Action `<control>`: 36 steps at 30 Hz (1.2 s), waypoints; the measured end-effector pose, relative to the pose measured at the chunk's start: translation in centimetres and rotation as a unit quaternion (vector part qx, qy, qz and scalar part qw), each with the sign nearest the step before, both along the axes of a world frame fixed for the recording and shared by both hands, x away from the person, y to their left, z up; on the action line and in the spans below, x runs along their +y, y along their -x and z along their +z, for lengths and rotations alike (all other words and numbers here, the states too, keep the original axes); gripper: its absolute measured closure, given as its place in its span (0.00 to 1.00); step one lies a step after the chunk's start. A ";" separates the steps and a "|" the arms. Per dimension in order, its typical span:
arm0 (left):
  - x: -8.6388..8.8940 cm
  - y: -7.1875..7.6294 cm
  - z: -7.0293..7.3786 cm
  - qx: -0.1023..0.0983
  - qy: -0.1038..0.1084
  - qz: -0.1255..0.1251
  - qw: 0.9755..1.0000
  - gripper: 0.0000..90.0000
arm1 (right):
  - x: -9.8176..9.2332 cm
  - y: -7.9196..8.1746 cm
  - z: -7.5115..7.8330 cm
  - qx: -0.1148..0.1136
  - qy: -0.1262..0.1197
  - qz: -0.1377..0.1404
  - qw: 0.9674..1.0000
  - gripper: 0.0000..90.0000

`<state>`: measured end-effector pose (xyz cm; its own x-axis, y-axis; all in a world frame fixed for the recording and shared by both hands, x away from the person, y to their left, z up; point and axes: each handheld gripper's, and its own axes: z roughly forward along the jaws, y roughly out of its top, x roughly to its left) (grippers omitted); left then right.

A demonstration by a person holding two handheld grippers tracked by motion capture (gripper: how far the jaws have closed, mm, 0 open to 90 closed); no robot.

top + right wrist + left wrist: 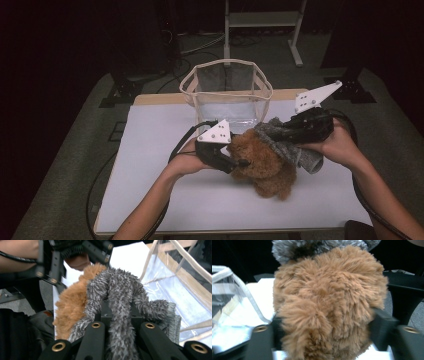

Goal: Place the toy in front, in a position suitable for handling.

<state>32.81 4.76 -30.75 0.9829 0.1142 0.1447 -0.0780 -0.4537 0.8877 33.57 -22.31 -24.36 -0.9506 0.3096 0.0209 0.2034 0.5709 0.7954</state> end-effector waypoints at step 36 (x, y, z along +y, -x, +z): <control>1.2 0.8 1.5 -0.008 -0.019 0.014 1.000 0.23 | 1.1 -0.2 1.0 -0.019 -0.023 0.012 0.999 0.87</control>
